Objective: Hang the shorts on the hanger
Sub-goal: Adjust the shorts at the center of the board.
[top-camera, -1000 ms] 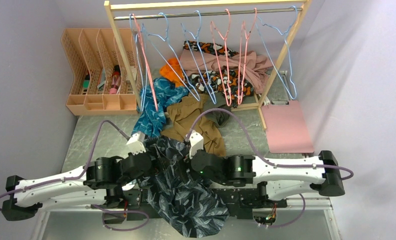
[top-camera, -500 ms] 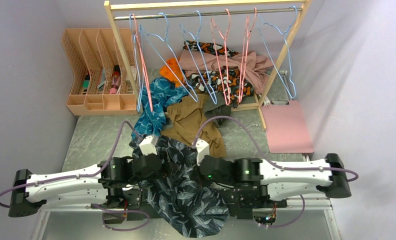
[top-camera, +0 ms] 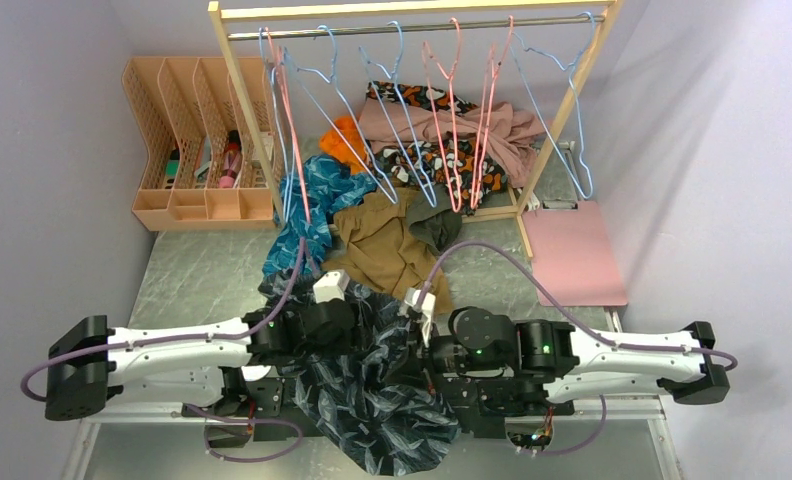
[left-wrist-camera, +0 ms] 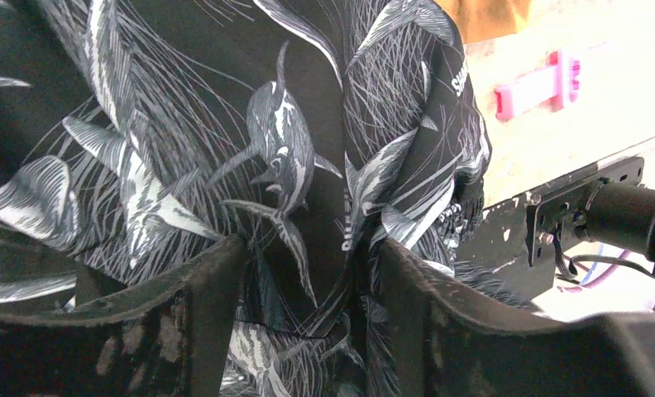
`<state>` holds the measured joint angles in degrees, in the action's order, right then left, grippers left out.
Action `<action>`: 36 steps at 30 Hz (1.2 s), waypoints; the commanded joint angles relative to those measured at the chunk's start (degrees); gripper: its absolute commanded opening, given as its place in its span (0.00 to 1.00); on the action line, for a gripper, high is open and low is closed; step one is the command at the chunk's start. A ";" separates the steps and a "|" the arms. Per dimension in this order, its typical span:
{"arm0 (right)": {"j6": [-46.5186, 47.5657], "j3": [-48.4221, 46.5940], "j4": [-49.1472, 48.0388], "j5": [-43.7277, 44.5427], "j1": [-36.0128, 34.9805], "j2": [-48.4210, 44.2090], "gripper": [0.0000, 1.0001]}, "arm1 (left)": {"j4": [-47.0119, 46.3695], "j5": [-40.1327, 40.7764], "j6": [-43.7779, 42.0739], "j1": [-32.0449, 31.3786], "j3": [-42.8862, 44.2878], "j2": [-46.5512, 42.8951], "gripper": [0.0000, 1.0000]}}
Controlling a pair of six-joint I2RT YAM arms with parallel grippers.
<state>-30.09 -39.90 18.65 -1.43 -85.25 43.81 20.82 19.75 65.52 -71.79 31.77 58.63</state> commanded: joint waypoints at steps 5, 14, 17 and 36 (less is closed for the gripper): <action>2.49 -3.28 0.69 -2.61 -0.22 -4.10 0.00 | -7.68 -4.34 -4.49 1.74 2.03 3.99 0.10; 10.49 -13.66 4.27 15.13 -0.25 -1.20 0.00 | -1.69 6.72 -19.95 1.74 17.26 -15.64 0.07; 17.67 -25.08 3.61 13.98 -0.26 2.21 0.00 | -3.17 6.88 -27.86 1.74 25.78 -19.89 0.07; -10.27 8.28 5.30 22.36 -0.24 -13.79 0.63 | 22.47 15.45 9.64 1.74 -0.36 -46.26 0.72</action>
<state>-33.26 -29.93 23.20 16.93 -85.36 32.95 37.95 32.49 65.04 -70.22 30.85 18.09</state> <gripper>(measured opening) 0.564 0.583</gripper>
